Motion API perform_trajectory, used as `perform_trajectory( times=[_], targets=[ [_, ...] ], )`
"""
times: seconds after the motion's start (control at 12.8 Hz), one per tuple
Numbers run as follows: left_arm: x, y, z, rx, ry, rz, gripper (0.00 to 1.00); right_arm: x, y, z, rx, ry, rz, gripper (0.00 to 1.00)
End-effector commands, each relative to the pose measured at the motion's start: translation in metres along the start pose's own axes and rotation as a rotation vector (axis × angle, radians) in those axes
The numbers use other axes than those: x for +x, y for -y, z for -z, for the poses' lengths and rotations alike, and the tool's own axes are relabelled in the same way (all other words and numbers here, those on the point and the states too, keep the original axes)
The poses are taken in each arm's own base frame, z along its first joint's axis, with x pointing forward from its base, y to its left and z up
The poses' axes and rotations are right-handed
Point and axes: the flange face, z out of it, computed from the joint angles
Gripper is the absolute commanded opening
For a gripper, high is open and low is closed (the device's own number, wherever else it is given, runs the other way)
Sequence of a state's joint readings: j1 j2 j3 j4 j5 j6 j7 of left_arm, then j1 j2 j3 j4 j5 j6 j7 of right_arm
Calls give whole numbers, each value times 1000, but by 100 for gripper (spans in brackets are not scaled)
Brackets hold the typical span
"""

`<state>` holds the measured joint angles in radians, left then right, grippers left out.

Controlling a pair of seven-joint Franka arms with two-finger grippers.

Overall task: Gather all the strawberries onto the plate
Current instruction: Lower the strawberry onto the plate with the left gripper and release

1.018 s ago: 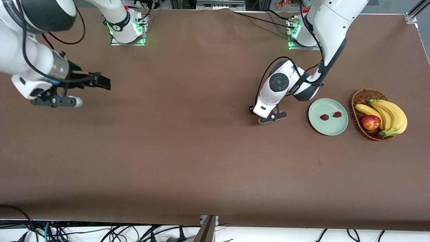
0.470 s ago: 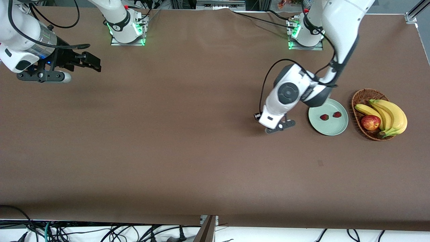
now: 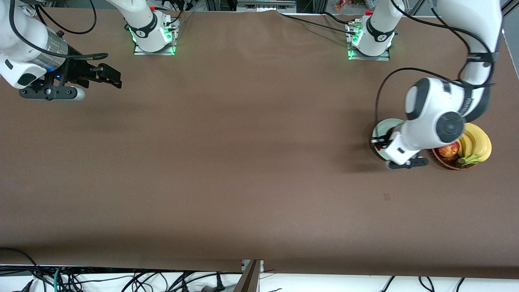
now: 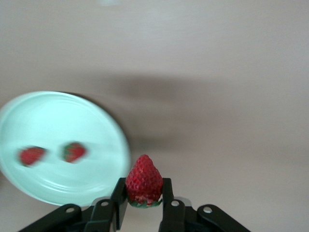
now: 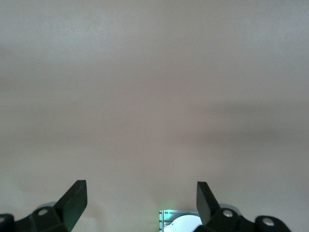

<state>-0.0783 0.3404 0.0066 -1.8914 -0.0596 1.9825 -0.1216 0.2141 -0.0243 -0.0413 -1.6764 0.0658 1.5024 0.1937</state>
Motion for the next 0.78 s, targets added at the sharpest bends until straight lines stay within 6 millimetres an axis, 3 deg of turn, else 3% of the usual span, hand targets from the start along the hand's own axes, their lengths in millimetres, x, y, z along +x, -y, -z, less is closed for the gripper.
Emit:
perform_trajectory(
  times=[0.0,0.16,0.39,0.47,0.55,0.63,0.7],
  targets=[
    [-13,44,-47,-16,-19,-104,28,-5,-3,2,-10,-17,13,100],
    [-22,58,-86,-7,-71,-113,28,-5,-3,3,-12,-19,20,100],
    [-25,55,-101,-16,-77,-106,29,-5,-4,3,-12,-19,26,100],
    [-26,53,-103,-16,-73,-109,38,-5,-4,3,-12,-19,26,100],
    [-25,52,-104,-15,-72,-112,73,-5,-4,2,-12,-17,26,100],
    [-25,50,-104,-14,-66,-130,100,-5,-4,2,-12,-17,26,100],
    [-24,49,-99,-14,-70,-149,100,-5,-4,3,-12,-19,26,100]
  ],
)
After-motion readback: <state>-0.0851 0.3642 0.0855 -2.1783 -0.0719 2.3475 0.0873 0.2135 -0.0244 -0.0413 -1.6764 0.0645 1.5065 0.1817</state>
